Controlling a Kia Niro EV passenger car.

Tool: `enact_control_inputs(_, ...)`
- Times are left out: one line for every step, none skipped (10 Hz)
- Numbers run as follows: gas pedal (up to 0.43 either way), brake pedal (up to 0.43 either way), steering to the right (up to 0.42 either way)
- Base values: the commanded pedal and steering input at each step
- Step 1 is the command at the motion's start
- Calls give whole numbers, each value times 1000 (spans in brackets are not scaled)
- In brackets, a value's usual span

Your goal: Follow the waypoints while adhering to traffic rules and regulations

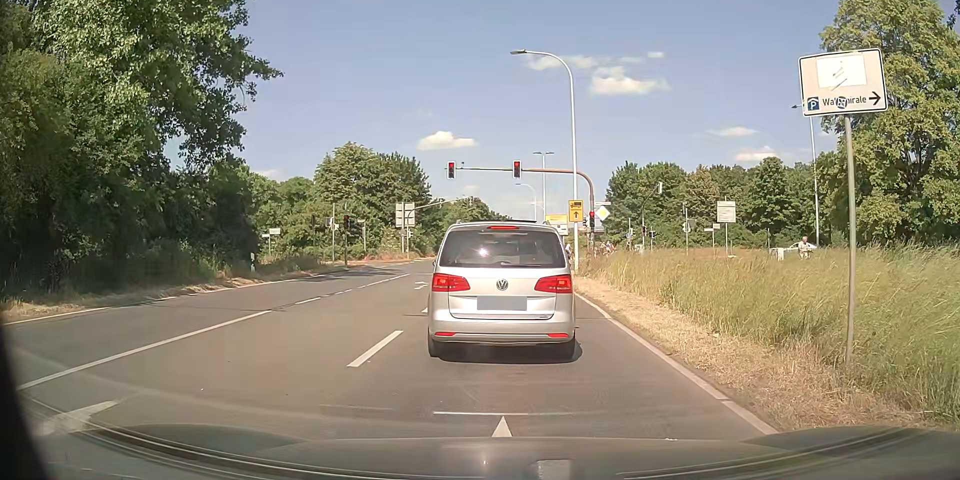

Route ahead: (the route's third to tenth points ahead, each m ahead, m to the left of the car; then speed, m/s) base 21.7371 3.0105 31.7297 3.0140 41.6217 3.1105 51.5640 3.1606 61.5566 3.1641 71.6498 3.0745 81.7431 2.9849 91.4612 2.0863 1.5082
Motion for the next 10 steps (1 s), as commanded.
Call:
enact_control_inputs(0, 110, 1)
enact_control_inputs(0, 110, 0)
enact_control_inputs(0, 110, 1)
enact_control_inputs(0, 110, 1)
enact_control_inputs(0, 110, 0)
enact_control_inputs(0, 110, 0)
enact_control_inputs(0, 110, 0)
enact_control_inputs(0, 116, 1)
enact_control_inputs(0, 116, 0)
enact_control_inputs(0, 116, 0)
